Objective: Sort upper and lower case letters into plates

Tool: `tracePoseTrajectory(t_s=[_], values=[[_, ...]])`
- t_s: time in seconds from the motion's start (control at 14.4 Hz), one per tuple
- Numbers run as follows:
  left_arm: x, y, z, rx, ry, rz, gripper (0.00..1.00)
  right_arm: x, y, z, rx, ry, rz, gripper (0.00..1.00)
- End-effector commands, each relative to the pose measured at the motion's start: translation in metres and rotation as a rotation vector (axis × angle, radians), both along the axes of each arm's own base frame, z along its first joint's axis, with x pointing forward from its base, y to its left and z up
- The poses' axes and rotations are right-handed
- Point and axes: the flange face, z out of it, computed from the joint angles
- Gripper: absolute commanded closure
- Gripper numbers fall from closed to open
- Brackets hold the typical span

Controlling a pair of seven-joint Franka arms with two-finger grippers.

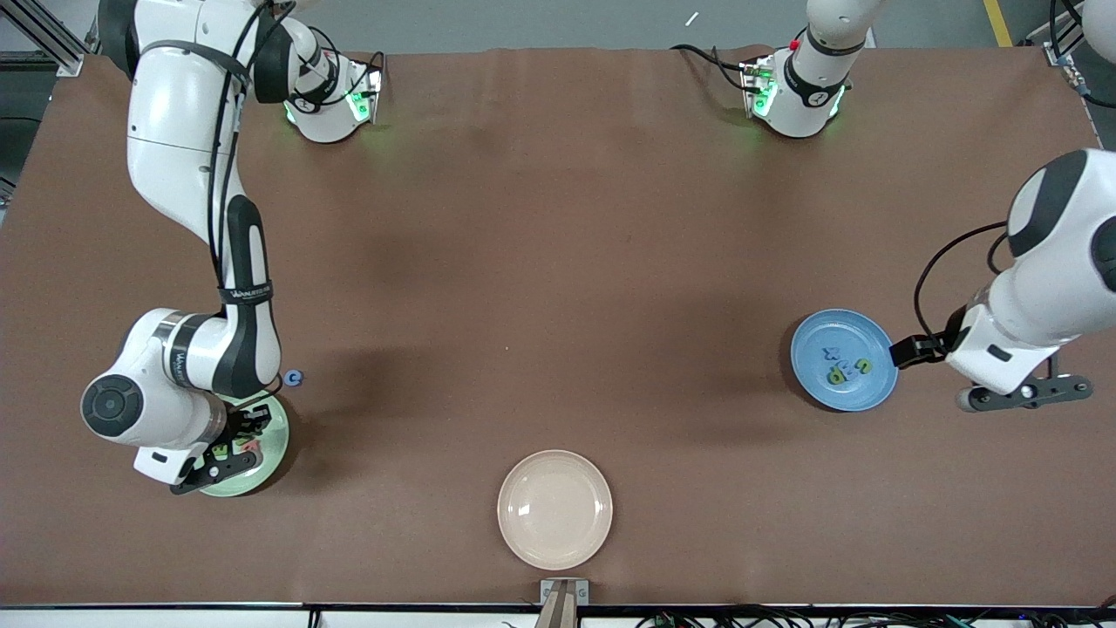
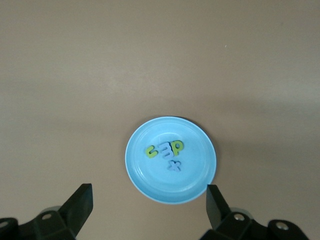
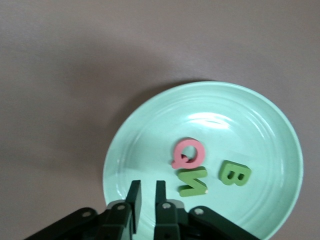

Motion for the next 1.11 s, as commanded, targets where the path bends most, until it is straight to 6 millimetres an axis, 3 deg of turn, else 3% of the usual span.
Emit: tracePoseTrajectory(t_s=[0.0, 0.21, 0.35, 0.7, 0.91, 1.04], values=[[-0.009, -0.007, 0.047, -0.019, 0.028, -0.011, 0.0, -0.004, 0.008, 0.008, 0.023, 0.005, 0.0, 0.56], [-0.03, -0.03, 0.08, 0.001, 0.05, -0.048, 0.0, -0.009, 0.022, 0.012, 0.04, 0.035, -0.054, 0.37], [-0.041, -0.047, 0.101, 0.034, 0.023, -0.062, 0.0, -0.011, 0.037, 0.008, 0.034, 0.043, -0.069, 0.35], [-0.041, -0.045, 0.101, 0.052, 0.023, -0.057, 0.0, -0.026, 0.032, -0.014, 0.026, 0.089, -0.091, 0.32], [-0.041, -0.048, 0.099, 0.055, 0.031, -0.073, 0.0, -0.034, 0.027, -0.013, 0.018, 0.11, -0.265, 0.32], [-0.04, -0.052, 0.094, 0.063, 0.037, -0.077, 0.0, -0.032, 0.018, -0.016, 0.012, 0.093, -0.279, 0.33]])
